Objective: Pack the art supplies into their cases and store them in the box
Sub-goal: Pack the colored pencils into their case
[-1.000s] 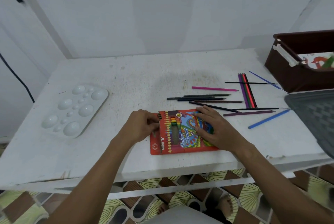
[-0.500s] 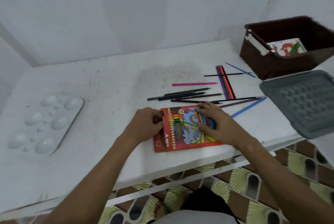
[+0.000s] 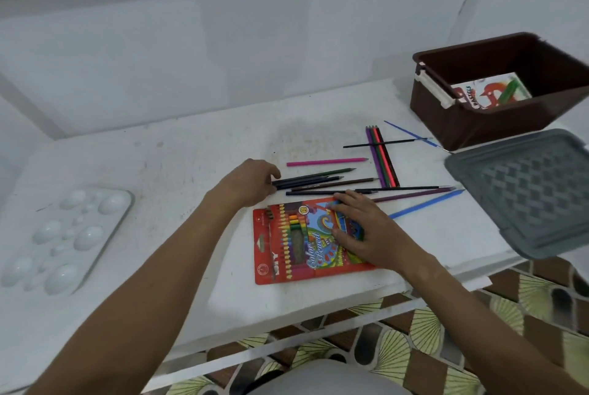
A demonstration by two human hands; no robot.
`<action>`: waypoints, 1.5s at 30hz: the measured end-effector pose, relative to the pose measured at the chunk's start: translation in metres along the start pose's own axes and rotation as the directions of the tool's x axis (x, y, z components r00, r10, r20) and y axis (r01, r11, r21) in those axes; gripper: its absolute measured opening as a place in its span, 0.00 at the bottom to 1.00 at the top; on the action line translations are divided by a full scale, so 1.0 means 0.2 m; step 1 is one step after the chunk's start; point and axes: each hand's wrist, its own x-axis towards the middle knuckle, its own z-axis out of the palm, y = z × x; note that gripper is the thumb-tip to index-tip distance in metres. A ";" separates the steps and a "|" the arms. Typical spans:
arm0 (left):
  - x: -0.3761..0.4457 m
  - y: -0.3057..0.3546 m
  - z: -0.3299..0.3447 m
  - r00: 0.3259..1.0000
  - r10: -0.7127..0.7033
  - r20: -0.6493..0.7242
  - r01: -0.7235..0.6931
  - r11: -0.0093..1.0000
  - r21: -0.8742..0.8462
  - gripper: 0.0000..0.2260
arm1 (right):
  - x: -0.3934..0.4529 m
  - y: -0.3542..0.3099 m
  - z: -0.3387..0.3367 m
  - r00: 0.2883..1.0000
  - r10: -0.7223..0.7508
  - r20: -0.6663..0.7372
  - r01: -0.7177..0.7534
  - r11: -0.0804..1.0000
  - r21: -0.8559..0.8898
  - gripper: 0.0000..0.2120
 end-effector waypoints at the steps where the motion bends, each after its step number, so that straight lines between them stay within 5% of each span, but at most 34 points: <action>1: -0.01 -0.01 0.00 1.000 -0.012 0.004 0.012 1.000 -0.012 0.17 | 0.00 0.01 0.00 1.000 -0.010 0.001 0.010 1.000 -0.003 0.26; 13: -0.15 -0.10 0.02 0.991 -0.128 -0.035 0.128 0.992 -0.014 0.05 | 0.03 0.03 0.00 0.996 -0.083 -0.024 0.083 0.996 -0.016 0.28; 17: -0.26 -0.09 -0.01 0.964 -0.223 -0.148 0.201 0.968 -0.148 0.04 | 0.03 0.04 0.01 0.996 -0.082 -0.024 0.081 0.997 -0.014 0.28; 22: -0.54 -0.02 0.08 0.846 -0.503 -0.177 0.264 0.683 -0.680 0.05 | 0.03 0.04 0.02 0.997 -0.071 -0.043 0.070 0.997 -0.014 0.29; 28: -0.61 0.06 0.26 0.796 -0.605 0.017 0.323 0.400 -0.858 0.14 | 0.03 0.03 0.01 0.997 -0.064 -0.039 0.064 0.998 -0.006 0.26; 39: -0.56 0.05 0.18 0.906 -0.418 -0.072 0.306 0.763 -0.570 0.09 | 0.03 0.03 0.02 0.997 -0.060 -0.040 0.060 0.998 -0.002 0.27; 42: -0.53 -0.01 0.12 0.975 -0.180 -0.134 0.140 0.955 -0.260 0.17 | 0.03 0.03 0.01 0.997 -0.066 -0.042 0.066 0.998 -0.003 0.26; 45: -0.43 -0.08 0.05 0.997 0.072 0.005 -0.072 0.997 -0.006 0.23 | 0.03 0.03 0.01 0.997 -0.070 -0.044 0.069 0.998 -0.006 0.26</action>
